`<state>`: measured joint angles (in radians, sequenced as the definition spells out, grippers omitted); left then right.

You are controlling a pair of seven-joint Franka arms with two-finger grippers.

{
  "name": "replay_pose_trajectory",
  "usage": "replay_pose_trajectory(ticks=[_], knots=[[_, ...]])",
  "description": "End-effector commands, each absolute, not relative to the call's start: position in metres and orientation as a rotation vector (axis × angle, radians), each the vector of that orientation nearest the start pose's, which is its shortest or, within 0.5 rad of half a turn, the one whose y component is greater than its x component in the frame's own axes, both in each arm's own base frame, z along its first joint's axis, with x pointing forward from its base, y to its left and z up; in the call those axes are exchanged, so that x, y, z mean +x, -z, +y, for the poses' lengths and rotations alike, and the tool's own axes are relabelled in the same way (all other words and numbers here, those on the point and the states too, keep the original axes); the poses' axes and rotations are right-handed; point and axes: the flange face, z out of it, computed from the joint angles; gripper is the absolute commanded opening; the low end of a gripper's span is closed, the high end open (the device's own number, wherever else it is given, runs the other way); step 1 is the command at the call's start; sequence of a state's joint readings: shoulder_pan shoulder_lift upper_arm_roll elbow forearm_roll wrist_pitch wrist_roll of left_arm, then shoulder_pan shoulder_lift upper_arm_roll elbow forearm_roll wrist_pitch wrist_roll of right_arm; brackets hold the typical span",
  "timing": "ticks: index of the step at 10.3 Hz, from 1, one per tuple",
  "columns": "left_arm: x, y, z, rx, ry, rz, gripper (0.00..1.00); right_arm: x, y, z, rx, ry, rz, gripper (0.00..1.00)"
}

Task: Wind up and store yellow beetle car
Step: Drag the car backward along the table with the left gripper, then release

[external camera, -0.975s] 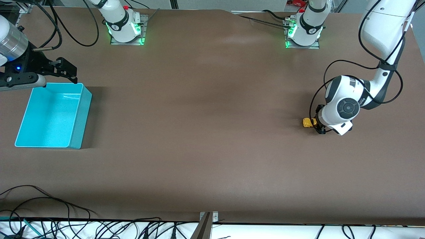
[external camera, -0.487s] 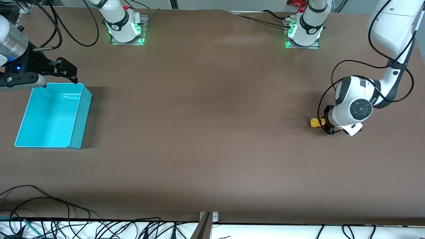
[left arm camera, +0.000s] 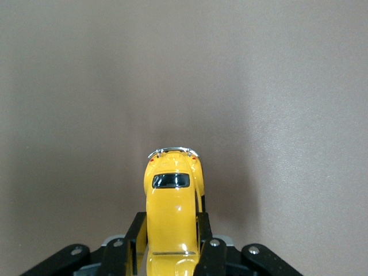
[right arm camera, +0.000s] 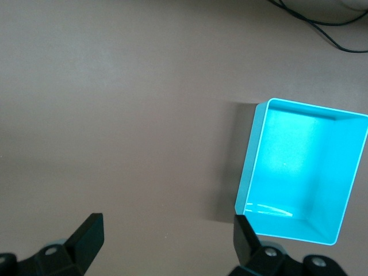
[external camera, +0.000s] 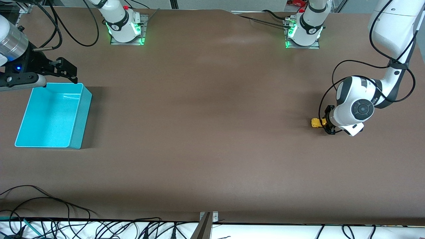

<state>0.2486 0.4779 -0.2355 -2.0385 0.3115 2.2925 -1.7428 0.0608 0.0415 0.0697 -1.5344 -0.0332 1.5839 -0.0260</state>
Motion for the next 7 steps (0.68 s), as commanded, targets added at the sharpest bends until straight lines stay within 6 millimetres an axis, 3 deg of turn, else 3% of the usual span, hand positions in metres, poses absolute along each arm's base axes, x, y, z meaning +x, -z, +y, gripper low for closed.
replay_pose_trajectory(ticks=[1, 2, 3, 5, 7], knots=[[0.585, -0.187, 0.022, -2.121, -0.054, -2.023, 0.43, 0.563, -0.625, 0.071, -3.142, 0.015, -0.256, 1.0], [0.587, -0.19, 0.022, -2.12, -0.05, -2.03, 0.7, 0.563, -0.625, 0.071, -3.142, 0.015, -0.256, 1.0], [0.59, -0.198, 0.023, -2.124, -0.032, -2.039, 0.83, 0.563, -0.625, 0.071, -3.14, 0.015, -0.256, 1.0], [0.593, -0.202, 0.022, -2.122, -0.029, -2.041, 0.99, 0.563, -0.625, 0.071, -3.14, 0.015, -0.256, 1.0], [0.595, -0.204, 0.021, -2.118, -0.028, -2.047, 1.0, 0.563, -0.625, 0.071, -3.142, 0.015, -0.256, 1.0]])
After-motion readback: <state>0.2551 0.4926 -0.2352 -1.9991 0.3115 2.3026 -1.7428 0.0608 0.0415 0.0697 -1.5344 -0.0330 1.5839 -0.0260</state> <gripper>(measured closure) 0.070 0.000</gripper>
